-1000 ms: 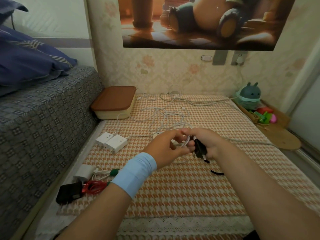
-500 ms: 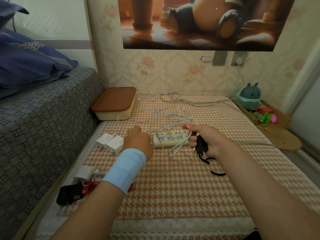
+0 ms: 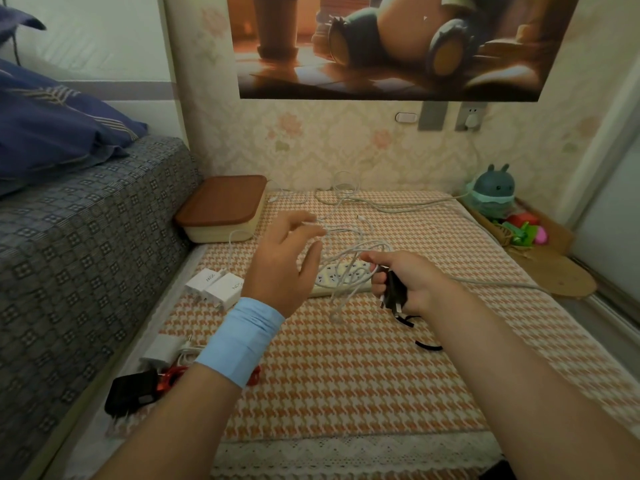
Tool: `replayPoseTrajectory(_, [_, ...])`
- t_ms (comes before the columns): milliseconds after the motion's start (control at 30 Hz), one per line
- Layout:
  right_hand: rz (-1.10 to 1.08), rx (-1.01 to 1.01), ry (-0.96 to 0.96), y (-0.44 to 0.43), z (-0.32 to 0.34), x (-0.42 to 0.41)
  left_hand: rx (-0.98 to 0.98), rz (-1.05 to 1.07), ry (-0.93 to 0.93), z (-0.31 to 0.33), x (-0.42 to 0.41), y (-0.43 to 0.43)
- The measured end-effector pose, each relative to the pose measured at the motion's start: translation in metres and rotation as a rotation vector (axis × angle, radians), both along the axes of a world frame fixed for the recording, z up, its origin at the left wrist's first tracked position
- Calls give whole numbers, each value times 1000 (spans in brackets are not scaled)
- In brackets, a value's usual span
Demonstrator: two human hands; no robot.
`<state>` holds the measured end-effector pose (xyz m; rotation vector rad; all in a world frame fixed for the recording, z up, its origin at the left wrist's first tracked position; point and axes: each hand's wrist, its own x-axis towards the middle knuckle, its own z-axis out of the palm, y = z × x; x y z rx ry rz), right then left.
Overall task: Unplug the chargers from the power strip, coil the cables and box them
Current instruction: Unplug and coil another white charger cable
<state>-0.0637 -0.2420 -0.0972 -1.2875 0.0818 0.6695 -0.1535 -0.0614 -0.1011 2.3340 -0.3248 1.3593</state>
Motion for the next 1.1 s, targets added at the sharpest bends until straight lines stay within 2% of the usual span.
replayPoseTrajectory(67, [3, 32, 24, 1, 2, -1, -50, -115, 105, -1, -2, -15])
replayPoseTrajectory(167, [10, 115, 49, 0, 7, -4, -251, -198, 561, -13, -2, -37])
replayPoseTrajectory(200, [11, 129, 58, 0, 7, -4, -283, -193, 659, -17, 0, -39])
replayPoseTrajectory(267, [9, 148, 79, -1, 8, -7, -345, -189, 790, -20, 6, -36])
replayPoseTrajectory(433, [8, 211, 98, 3, 6, -8, -530, -348, 1025, -9, 5, -26])
replayPoseTrajectory(467, [7, 213, 86, 4, 6, -8, -586, -369, 1045, -6, 3, -25])
replayPoseTrajectory(533, [19, 195, 37, 7, 5, -9, -847, -455, 1052, -5, 0, -23])
replayPoseTrajectory(600, [49, 183, -22, 10, 6, -11, -1113, -586, 1027, -4, -2, -20])
replayPoseTrajectory(700, [82, 184, -99, 13, 8, -16, -1389, -721, 957, -3, 0, -17])
replayPoseTrajectory(767, [143, 65, -219, 14, 9, -21, -1586, -763, 862, -1, 4, -15])
replayPoseTrajectory(867, [345, -210, -469, 16, 7, -32, -1878, -829, 670, 0, 10, -14])
replayPoseTrajectory(967, [511, -333, -581, 19, 2, -38, -2051, -897, 598, -1, 14, -11])
replayPoseTrajectory(1100, [682, -444, -661, 19, 4, -41, -2091, -940, 643, -1, 14, 0])
